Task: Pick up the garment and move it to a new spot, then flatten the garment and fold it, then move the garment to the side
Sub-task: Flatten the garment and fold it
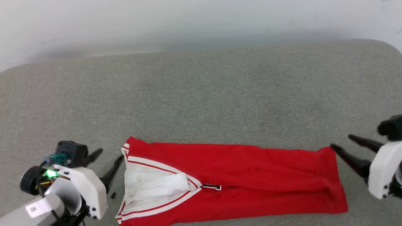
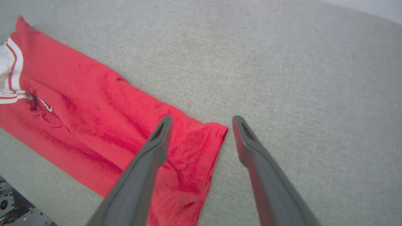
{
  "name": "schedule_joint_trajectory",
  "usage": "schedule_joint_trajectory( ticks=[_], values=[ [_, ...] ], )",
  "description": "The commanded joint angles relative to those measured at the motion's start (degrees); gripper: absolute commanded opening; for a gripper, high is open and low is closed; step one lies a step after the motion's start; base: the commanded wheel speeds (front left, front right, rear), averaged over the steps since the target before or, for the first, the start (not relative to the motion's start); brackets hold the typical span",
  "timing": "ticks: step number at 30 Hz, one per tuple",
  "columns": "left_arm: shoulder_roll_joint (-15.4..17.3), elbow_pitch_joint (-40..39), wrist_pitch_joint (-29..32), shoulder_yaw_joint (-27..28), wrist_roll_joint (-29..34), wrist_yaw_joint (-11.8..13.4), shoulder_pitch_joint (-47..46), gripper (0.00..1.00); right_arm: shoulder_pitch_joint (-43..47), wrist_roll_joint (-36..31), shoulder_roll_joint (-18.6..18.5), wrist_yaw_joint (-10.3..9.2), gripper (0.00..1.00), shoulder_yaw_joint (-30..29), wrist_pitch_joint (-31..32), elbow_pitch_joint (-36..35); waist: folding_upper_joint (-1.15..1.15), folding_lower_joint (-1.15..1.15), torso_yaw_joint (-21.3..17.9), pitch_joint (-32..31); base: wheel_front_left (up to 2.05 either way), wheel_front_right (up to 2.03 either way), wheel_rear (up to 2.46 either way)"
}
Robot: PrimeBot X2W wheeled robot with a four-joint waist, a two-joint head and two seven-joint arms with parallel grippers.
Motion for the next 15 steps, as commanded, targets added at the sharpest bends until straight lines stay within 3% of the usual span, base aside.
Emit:
schedule_joint_trajectory(
  ticks=[1,7,15],
  values=[
    [-0.1,-0.4,-1.7,0.6,0.5,1.1,1.2,1.00,1.5,0.4,-0.2,-0.02,1.00,-0.9,-0.6,-0.2,0.00,0.01,0.0,-0.1,0.00,0.00,0.00],
    [-1.1,-2.3,-9.8,4.9,3.2,9.0,4.0,1.00,5.4,2.8,-0.5,-0.02,1.00,-6.9,-1.2,1.5,0.00,0.01,0.7,0.6,0.00,0.00,0.00],
    [-5.6,-4.0,-11.0,13.9,15.3,16.9,9.7,1.00,11.5,9.8,1.3,-0.02,1.00,-10.5,2.1,3.2,0.00,0.01,1.8,2.0,0.00,0.00,0.00]
  ],
)
